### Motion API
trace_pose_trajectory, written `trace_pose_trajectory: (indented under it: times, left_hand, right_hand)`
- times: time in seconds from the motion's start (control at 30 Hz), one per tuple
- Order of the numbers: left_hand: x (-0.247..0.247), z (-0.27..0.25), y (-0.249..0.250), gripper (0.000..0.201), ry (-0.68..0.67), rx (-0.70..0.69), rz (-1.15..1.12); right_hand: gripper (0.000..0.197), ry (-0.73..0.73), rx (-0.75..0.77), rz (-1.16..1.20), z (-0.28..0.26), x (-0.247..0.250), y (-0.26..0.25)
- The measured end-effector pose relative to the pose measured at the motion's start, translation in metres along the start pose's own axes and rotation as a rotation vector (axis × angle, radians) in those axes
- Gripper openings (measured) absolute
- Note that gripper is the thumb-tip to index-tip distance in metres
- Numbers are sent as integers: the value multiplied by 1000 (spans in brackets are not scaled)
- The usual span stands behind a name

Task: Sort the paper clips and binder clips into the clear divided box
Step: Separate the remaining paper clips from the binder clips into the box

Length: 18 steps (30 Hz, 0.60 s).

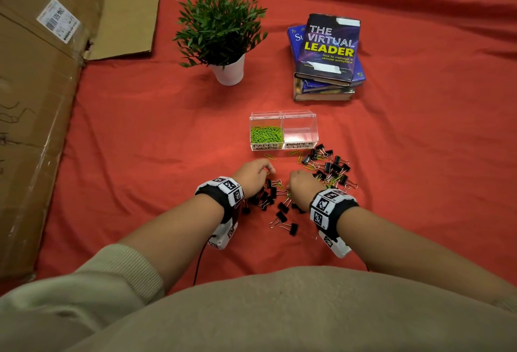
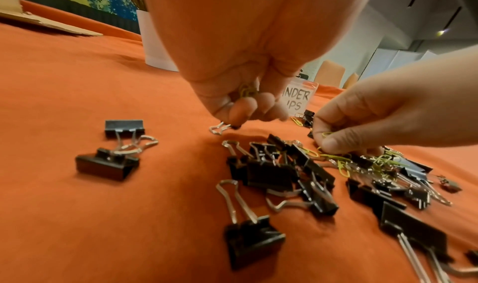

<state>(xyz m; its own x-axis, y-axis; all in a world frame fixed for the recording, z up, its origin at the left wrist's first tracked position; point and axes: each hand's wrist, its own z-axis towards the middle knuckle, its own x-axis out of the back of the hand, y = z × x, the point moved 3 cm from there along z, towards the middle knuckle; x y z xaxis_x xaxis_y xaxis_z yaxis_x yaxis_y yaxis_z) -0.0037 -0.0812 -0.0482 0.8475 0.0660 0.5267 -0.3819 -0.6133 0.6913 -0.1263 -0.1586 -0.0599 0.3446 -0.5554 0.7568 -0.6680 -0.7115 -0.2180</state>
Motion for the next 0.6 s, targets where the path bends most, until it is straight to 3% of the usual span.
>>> trace_pose_trajectory:
  times: [0.2, 0.3, 0.43, 0.5, 0.57, 0.6]
  left_hand:
    - [-3, 0, -1, 14, 24, 25, 170]
    - [-6, 0, -4, 16, -29, -33, 323]
    - [-7, 1, -9, 29, -69, -114, 494]
    - [-6, 1, -11, 28, -60, -113, 509]
    - [-3, 0, -10, 27, -22, -111, 505]
    - [-1, 0, -9, 26, 11, -109, 499]
  right_hand:
    - [8, 11, -116, 339, 0, 14, 14]
    - [12, 94, -100, 706, -4, 22, 31]
    - [26, 3, -160, 1113, -4, 24, 39]
    - [22, -43, -168, 1300, -5, 26, 35]
    - [15, -63, -179, 1351, -7, 25, 32]
    - [15, -41, -176, 1253, -6, 24, 31]
